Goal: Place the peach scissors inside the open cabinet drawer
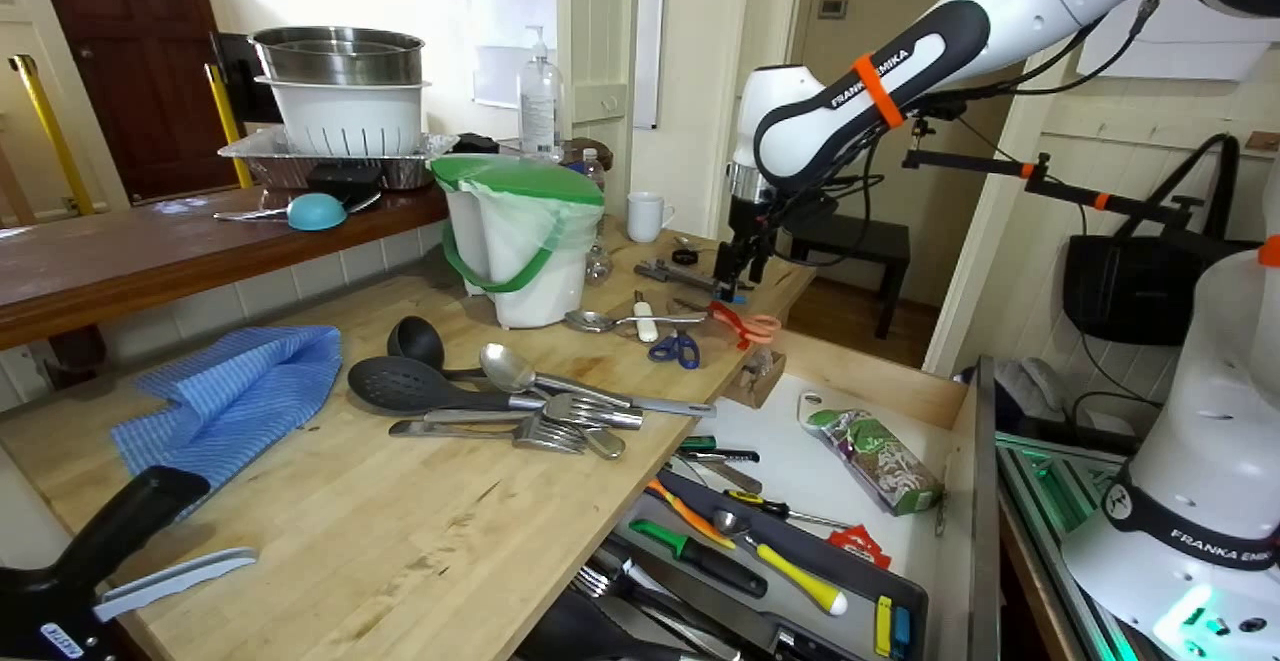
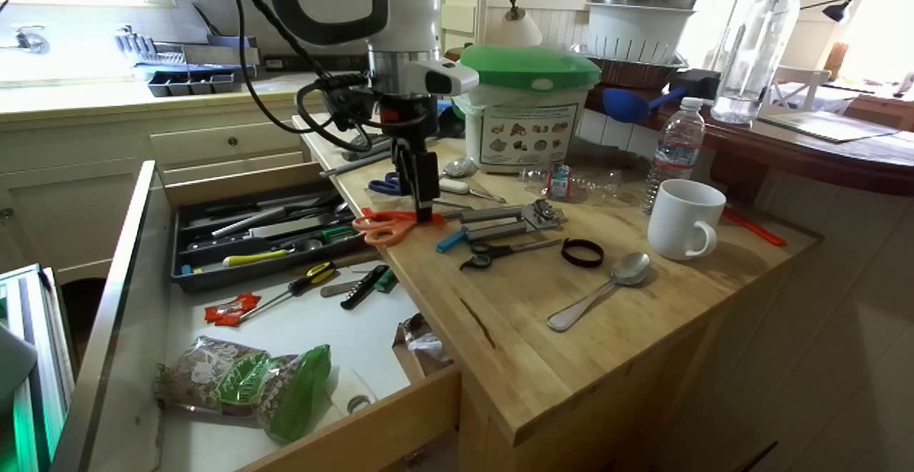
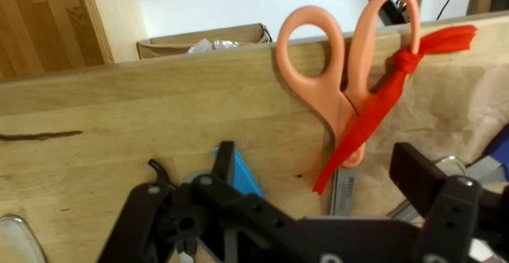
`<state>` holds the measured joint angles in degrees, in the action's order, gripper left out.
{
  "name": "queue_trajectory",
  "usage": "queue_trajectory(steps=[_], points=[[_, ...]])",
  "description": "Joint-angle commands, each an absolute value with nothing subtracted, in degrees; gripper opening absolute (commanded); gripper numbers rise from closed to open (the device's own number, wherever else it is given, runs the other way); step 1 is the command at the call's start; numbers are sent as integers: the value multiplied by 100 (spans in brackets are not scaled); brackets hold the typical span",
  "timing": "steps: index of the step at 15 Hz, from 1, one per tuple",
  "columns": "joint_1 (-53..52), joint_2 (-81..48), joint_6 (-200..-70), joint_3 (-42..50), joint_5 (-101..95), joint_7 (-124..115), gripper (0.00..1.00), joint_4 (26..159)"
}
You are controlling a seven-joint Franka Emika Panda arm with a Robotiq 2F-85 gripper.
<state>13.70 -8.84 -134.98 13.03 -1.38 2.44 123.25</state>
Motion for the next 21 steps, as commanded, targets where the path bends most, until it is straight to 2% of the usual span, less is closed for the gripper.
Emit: queue_trajectory(steps=[1,10,21], points=[[1282,-1082,-13765,1282,-199,-185,100,12278],[1173,-1648,-13715,1355,-480,-1074,100,11986],[1243,-1641,-13566,1703,-505,-1541,100,11985]])
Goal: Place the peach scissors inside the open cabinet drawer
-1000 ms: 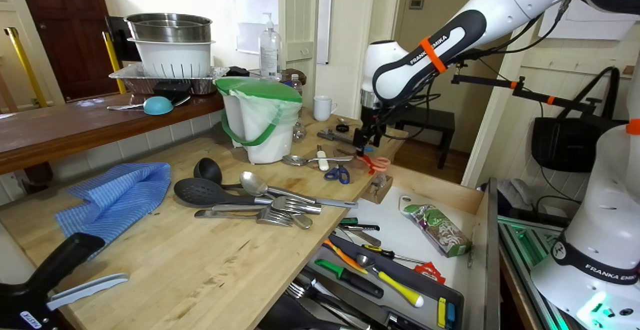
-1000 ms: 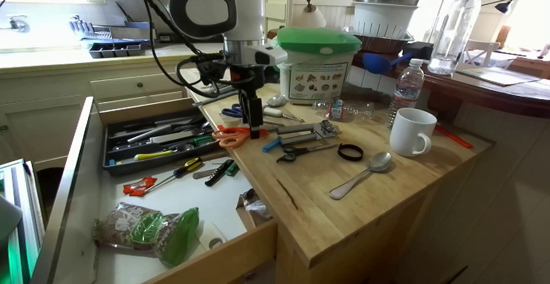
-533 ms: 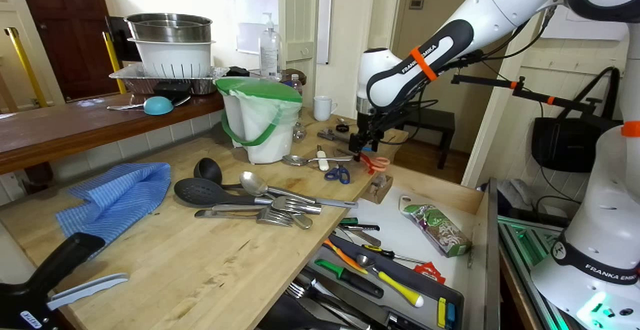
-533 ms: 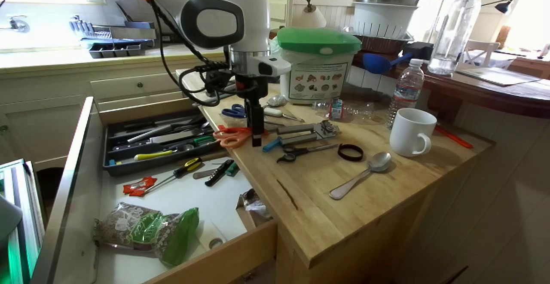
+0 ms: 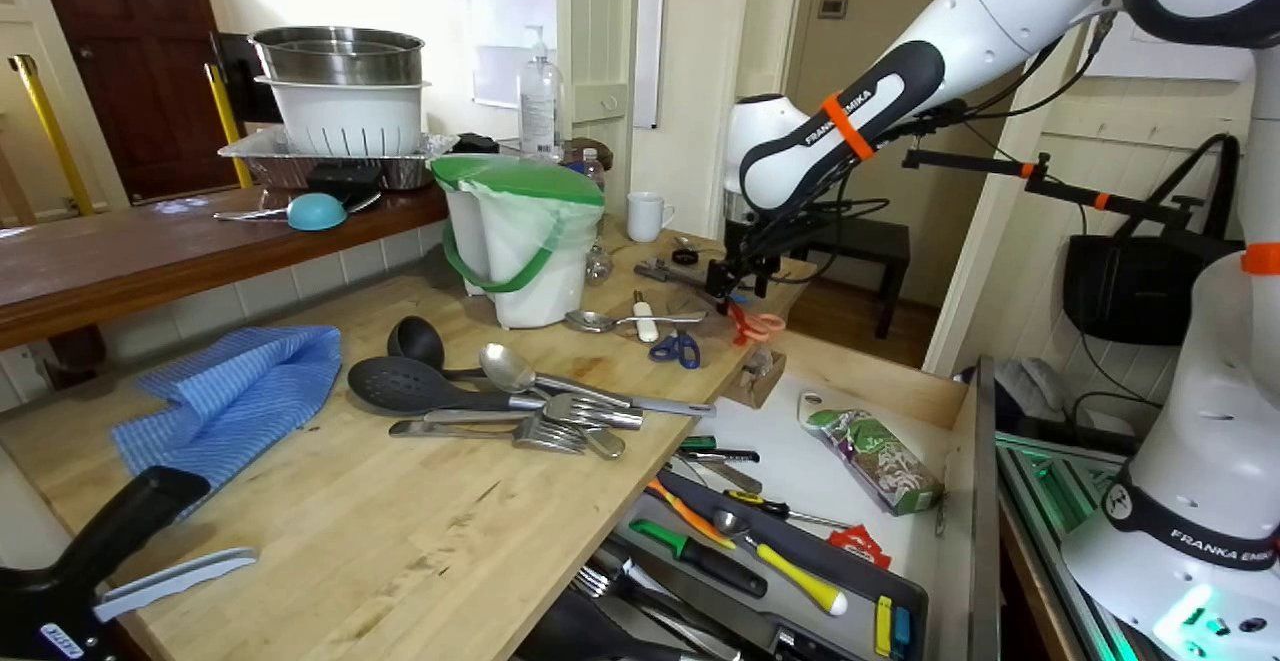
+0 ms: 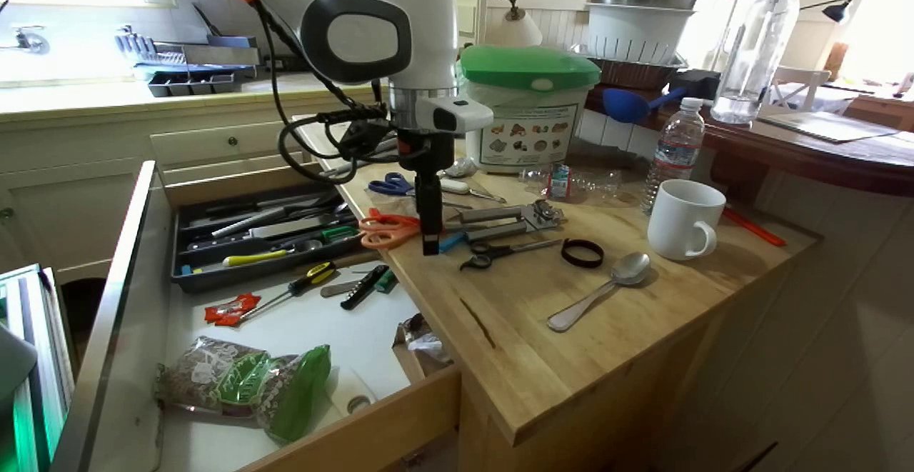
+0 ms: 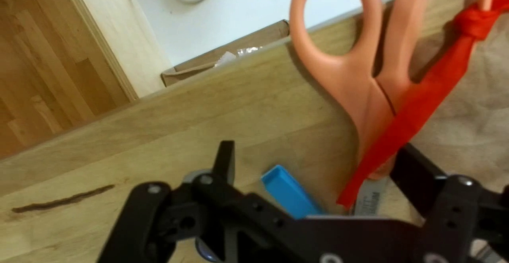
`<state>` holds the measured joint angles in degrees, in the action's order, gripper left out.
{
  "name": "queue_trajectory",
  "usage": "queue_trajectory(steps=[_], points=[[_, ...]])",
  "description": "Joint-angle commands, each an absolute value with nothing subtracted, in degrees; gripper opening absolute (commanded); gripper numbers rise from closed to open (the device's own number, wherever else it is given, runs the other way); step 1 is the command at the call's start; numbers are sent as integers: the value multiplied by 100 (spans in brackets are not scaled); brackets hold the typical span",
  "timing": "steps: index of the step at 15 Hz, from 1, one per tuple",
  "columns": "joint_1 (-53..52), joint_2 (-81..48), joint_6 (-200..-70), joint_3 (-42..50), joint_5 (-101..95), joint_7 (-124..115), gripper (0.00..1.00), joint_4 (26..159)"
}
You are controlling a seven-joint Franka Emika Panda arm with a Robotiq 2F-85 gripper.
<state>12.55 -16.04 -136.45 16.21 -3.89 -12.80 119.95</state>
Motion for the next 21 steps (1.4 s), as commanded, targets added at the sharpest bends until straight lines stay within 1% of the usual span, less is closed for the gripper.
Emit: queue_trajectory(steps=[1,5,7,8,9,10,11,14,15,17,19,21], points=[[1256,-1640,-13570,1725,-484,-1570,100,11984],[1260,-1664,-13570,1742,-445,-1647,100,11975],[1255,-1663,-13590,1729,-419,-1667,89,11974],[1243,-1657,-13591,1732,-433,-1705,87,11975],[1254,-1648,-13561,1749,-423,-1749,90,11976],[1280,-1642,-13537,1767,-410,-1771,87,11973],[1294,-1647,-13527,1781,-410,-1792,91,11971],[1310,-1663,-13535,1823,-404,-1881,92,11963],[1325,-1665,-13555,1819,-377,-1856,95,11967],[1380,-1638,-13557,1783,-260,-1719,95,11980],[1393,-1684,-13589,1765,-294,-1626,91,11958],[1428,-1698,-13656,1689,-234,-1327,81,11949]])
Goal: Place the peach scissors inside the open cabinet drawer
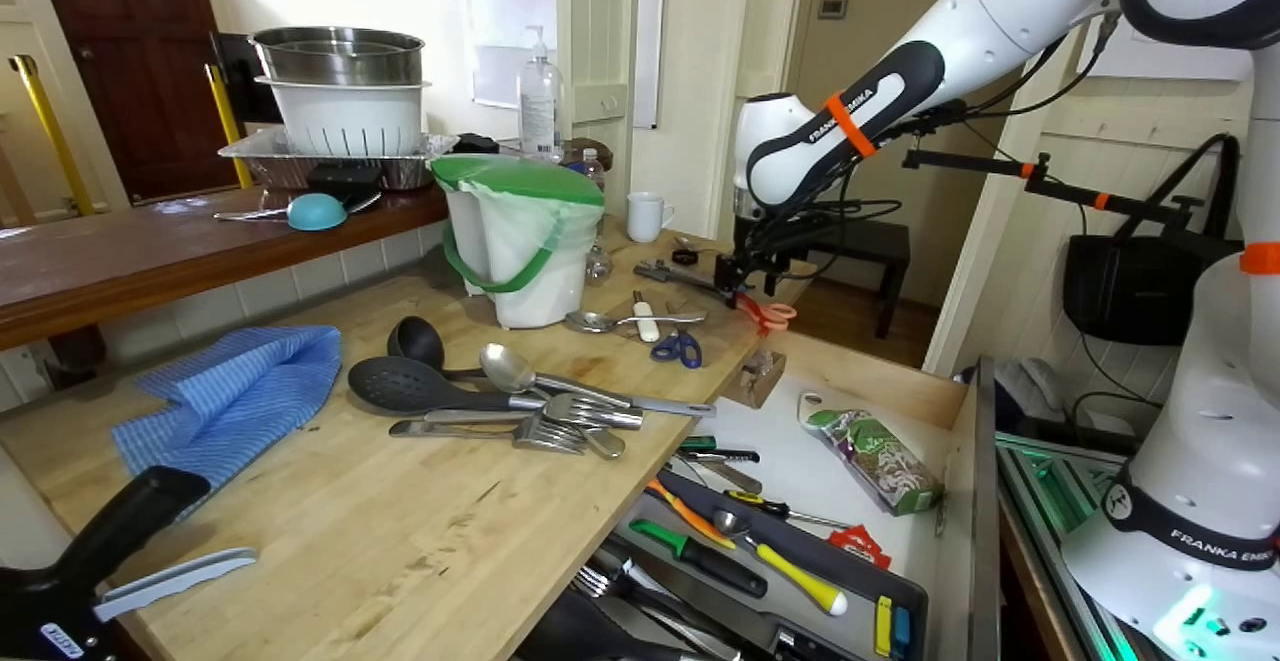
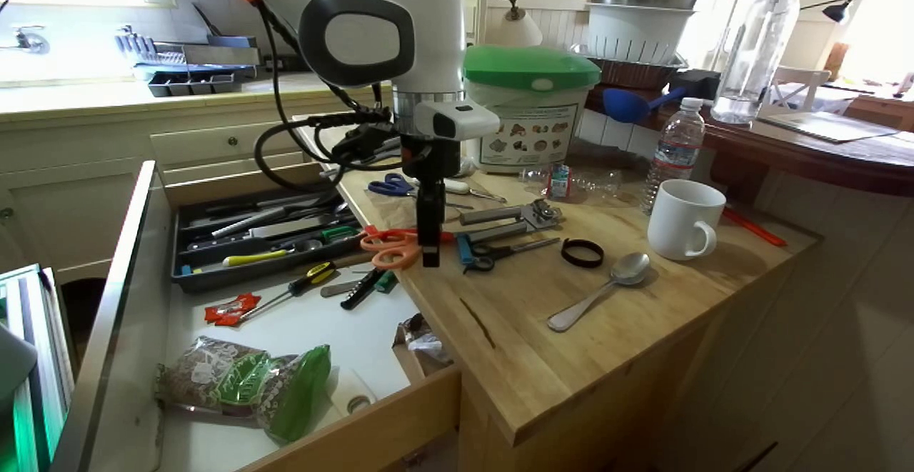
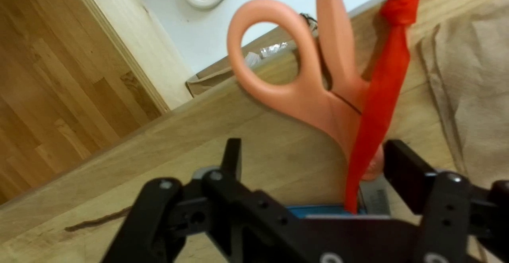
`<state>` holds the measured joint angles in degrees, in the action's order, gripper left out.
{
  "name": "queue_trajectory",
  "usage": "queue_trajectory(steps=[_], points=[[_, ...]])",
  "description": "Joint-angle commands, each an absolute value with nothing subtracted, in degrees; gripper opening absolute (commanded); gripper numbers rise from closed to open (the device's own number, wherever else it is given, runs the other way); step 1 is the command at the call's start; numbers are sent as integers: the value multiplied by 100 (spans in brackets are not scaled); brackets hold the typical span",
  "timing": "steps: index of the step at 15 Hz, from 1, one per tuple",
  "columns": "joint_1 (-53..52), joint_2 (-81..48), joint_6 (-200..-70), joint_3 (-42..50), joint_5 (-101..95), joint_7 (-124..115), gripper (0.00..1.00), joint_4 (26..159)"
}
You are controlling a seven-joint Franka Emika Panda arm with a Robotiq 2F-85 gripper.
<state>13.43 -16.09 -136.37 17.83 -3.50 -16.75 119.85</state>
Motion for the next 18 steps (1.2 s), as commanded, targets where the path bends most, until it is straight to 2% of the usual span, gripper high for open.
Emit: queue_trajectory(steps=[1,2,4,5,6,7,8,10,11,12,17,18], points=[[1456,-1697,-13696,1643,-199,-1093,75,11958],[1472,-1685,-13736,1600,-159,-890,63,11958],[1521,-1682,-13803,1510,-15,-543,60,11949],[1560,-1684,-13829,1463,107,-391,66,11950],[1597,-1683,-13819,1437,203,-253,82,11953],[1645,-1675,-13811,1407,319,-86,84,11961],[1709,-1670,-13810,1380,461,88,76,11965],[1816,-1693,-13790,1328,751,401,51,11957],[1853,-1696,-13783,1311,859,523,50,11952],[1880,-1682,-13775,1309,925,616,44,11946],[1936,-1674,-13723,1277,1133,871,5,11893],[1932,-1675,-13710,1279,1137,878,3,11881]])
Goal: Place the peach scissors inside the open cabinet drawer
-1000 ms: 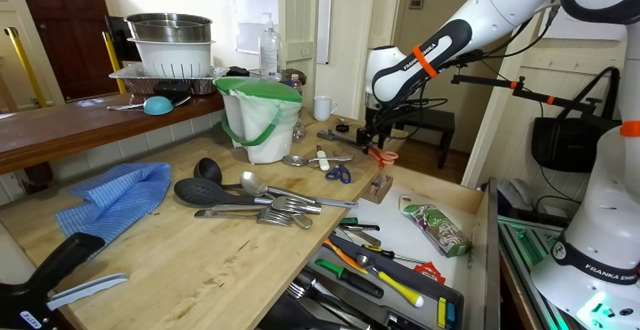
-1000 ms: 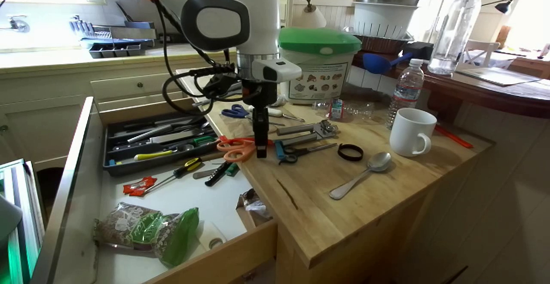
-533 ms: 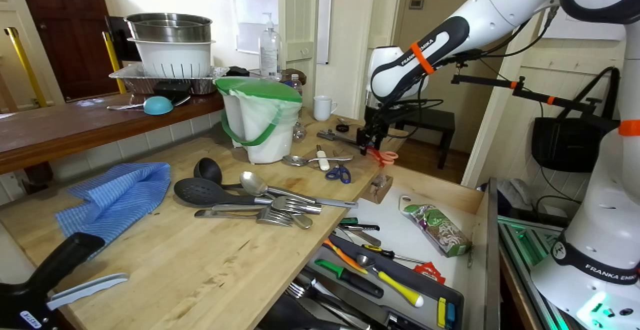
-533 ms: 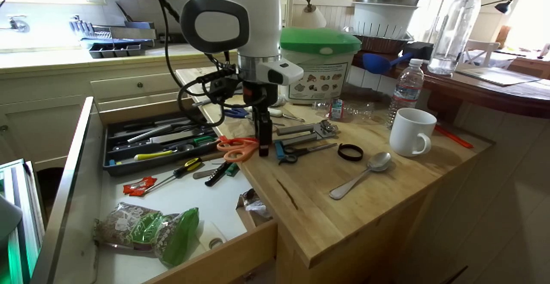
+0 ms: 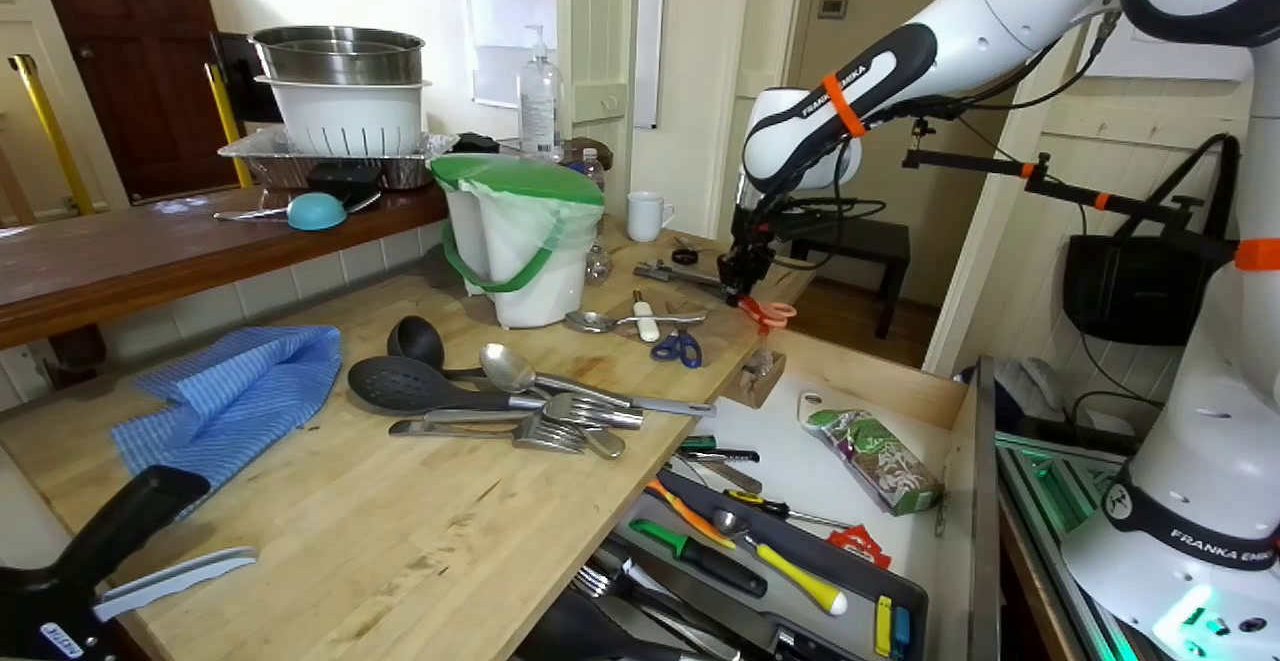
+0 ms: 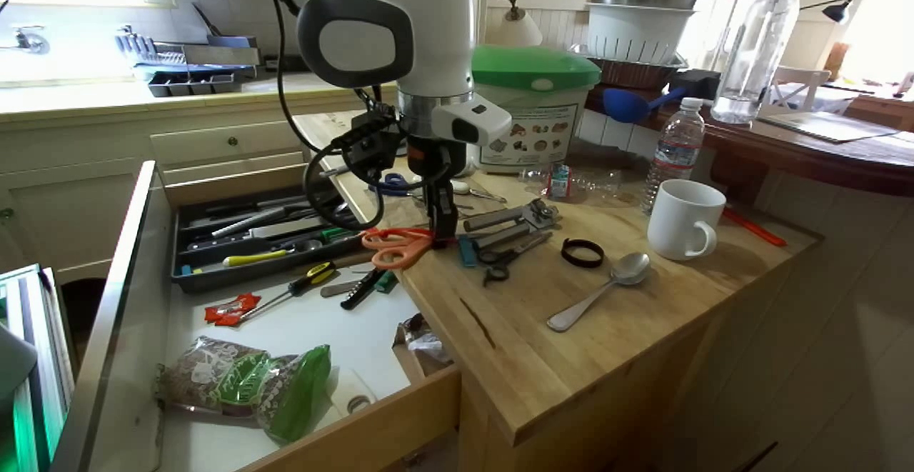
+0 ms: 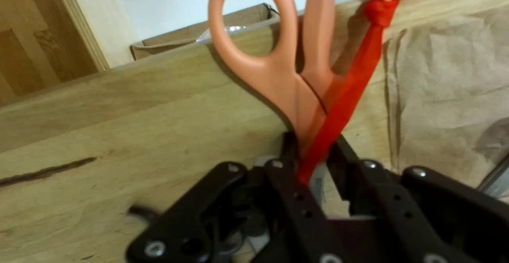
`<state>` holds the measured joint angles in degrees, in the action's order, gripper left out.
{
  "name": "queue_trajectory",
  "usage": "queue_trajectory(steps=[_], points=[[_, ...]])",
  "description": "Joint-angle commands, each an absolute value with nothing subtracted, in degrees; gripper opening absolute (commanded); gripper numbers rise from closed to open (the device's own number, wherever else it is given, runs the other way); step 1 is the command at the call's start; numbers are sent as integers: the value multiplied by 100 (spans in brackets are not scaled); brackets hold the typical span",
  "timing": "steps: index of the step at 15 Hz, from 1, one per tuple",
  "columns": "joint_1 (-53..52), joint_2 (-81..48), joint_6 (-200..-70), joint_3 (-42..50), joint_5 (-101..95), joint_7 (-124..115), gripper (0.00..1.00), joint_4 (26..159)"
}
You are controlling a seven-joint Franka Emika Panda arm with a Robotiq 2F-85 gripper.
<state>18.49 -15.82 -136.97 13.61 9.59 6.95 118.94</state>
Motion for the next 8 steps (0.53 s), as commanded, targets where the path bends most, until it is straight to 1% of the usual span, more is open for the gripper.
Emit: queue_trajectory(steps=[1,3,6,8], points=[[1914,-1685,-13679,1293,1098,825,6,11866],[1869,-1596,-13570,1299,1044,733,6,11893],[1841,-1117,-13572,1192,1077,1070,6,12212],[1878,-877,-13285,1090,1200,1467,6,12315]])
